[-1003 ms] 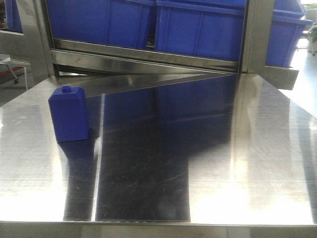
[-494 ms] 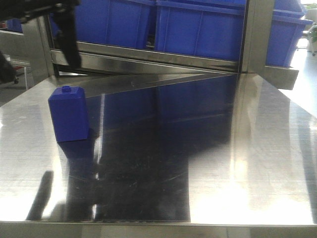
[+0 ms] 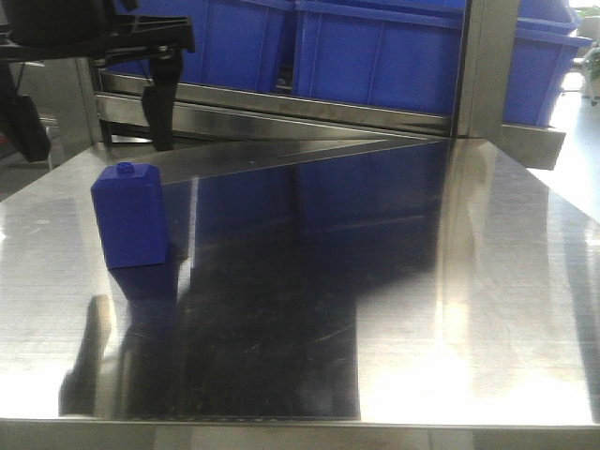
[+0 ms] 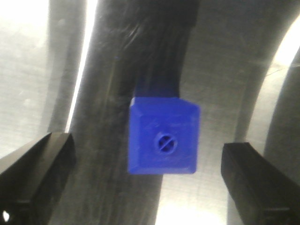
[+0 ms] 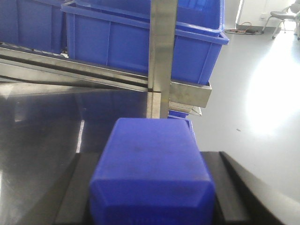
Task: Pick and sort blue part to right shelf
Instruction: 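Close the left gripper on the blue block and lift it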
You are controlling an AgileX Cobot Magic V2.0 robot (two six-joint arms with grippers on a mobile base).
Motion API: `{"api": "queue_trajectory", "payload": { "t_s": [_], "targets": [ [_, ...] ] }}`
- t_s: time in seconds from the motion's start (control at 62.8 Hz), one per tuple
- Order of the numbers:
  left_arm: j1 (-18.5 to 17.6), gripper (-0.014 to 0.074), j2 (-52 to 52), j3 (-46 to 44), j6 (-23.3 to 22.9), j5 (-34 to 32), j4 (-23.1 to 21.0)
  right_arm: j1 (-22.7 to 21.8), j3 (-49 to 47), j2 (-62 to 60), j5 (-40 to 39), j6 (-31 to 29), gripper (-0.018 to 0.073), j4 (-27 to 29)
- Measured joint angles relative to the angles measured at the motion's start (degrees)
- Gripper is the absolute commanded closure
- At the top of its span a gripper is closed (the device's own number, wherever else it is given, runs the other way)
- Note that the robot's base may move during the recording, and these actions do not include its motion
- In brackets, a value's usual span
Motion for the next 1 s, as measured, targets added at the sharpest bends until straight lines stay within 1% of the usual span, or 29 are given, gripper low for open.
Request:
{"api": "queue_trajectory", "payload": {
  "t_s": [0.303, 0.542, 0.765, 1.003],
  "targets": [
    [0.00, -0.0097, 2.63, -1.34, -1.56, 0.23, -0.44, 0.00, 0.00, 0.00, 0.00, 0.00, 0.0180, 0.00],
    [0.00, -0.0097, 5.05, -1.42, -1.68, 0.35, -1.48, 0.00, 0.00, 0.00, 0.00, 0.00, 0.0180, 0.00],
    [0.00, -0.0097, 8.43, -1.42, -1.68, 2.24, -2.18, 0.00, 0.00, 0.00, 0.00, 0.00, 0.0180, 0.00],
    [0.00, -0.0097, 8.53, -1.42, -1.72, 3.00, -2.32, 0.00, 0.00, 0.00, 0.00, 0.00, 0.0180, 0.00]
  ]
}}
